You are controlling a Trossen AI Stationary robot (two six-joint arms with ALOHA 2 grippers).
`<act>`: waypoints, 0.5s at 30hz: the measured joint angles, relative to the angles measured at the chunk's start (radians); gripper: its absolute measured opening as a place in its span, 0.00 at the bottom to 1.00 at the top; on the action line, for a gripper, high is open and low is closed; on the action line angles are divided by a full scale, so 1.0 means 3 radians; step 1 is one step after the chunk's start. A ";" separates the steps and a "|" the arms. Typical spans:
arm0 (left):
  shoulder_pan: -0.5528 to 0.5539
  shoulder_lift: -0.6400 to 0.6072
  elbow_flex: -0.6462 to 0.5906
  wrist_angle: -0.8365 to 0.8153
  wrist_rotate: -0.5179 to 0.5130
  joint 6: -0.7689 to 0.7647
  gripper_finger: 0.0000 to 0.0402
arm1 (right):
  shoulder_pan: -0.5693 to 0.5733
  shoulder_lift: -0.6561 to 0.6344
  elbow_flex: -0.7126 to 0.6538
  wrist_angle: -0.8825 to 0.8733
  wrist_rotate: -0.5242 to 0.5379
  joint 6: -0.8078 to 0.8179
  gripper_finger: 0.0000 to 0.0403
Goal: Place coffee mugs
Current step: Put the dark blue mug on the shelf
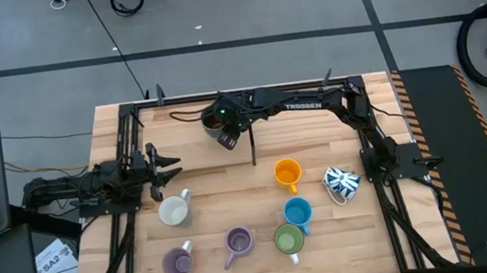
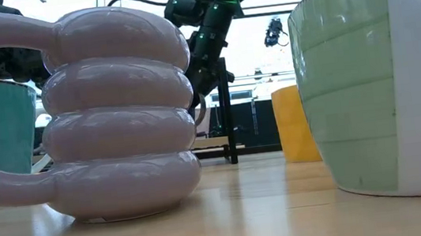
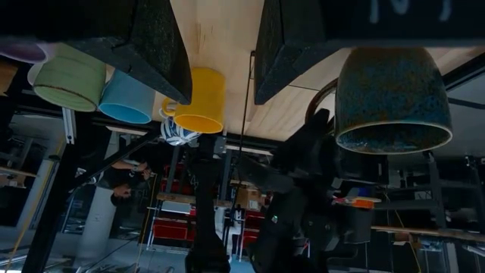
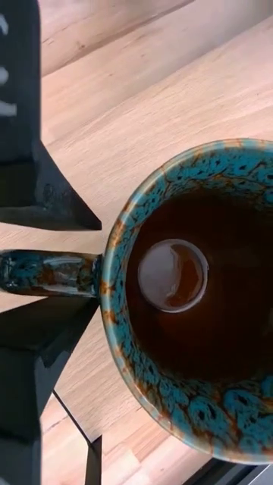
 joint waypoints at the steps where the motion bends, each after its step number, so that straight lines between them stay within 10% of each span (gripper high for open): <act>1: 0.0000 0.0000 0.0000 0.0000 0.0000 0.0000 0.37 | 0.0000 0.0000 0.0000 -0.0001 0.0000 0.0001 0.38; 15: 0.0000 0.0000 0.0000 0.0002 0.0000 0.0000 0.38 | -0.0056 -0.0008 0.0224 -0.0191 -0.0091 -0.0014 0.38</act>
